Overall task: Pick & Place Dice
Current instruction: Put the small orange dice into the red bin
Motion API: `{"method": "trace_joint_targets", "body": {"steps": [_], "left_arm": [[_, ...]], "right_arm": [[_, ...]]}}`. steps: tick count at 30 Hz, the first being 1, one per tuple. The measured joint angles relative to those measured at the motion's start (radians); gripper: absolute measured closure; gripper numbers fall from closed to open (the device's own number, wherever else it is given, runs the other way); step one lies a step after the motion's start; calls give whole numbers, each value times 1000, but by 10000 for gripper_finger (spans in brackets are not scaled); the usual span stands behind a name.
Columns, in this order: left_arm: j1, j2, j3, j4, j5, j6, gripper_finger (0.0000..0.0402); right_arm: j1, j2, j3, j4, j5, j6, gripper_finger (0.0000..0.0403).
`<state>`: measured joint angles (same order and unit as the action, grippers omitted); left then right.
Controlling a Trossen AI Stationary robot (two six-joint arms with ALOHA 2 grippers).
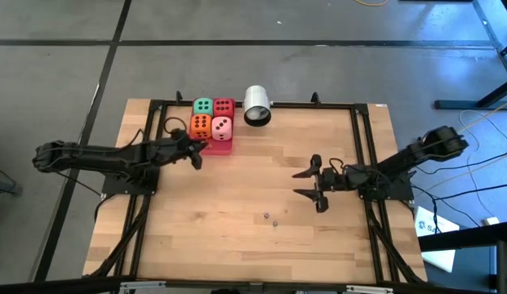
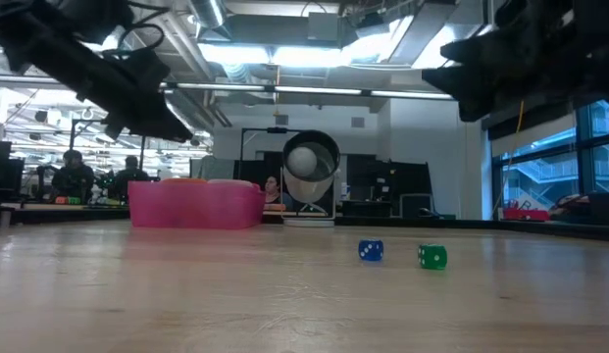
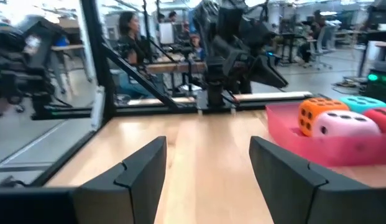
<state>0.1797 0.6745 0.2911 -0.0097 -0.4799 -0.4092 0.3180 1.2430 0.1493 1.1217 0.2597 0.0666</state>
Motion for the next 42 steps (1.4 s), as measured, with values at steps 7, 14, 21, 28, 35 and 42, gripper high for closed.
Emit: {"method": "trace_joint_targets", "body": {"steps": [7,14,21,28,35,42], "left_arm": [[69,118,110,-121,29,-33,379],[149,246,169,-137,124,-46,379],[227,391,226,-176,210,-66,379],[265,512,323,-247,262,-59,379],[275,628,472,-455,265,-59,379],[275,724,588,-604,337,-75,379]], "right_arm": [[-1,17,0,1,47,-32,172],[-24,17,0,2,47,-53,172],[-65,17,0,9,45,-57,172],[-90,17,0,9,39,-59,172],[-108,17,0,8,35,-60,172],[-121,17,0,8,35,-70,172]]}}
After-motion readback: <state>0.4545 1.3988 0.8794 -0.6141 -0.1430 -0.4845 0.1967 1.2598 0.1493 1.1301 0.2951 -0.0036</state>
